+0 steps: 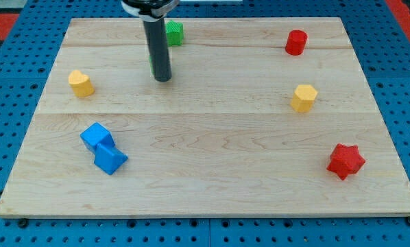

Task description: Slide the red star to the bottom left side

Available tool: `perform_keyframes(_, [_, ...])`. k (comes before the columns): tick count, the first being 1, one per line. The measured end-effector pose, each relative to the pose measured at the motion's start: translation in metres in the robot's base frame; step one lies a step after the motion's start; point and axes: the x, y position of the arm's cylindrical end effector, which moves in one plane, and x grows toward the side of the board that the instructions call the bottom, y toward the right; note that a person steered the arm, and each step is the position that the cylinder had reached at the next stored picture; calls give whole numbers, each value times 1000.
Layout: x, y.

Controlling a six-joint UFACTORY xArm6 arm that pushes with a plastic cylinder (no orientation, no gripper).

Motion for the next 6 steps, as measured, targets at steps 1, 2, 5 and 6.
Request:
perform_keyframes(1, [1, 141])
perform_keyframes(2, [10, 226])
perform_keyframes(5, [159, 303])
perform_keyframes(6, [169, 343])
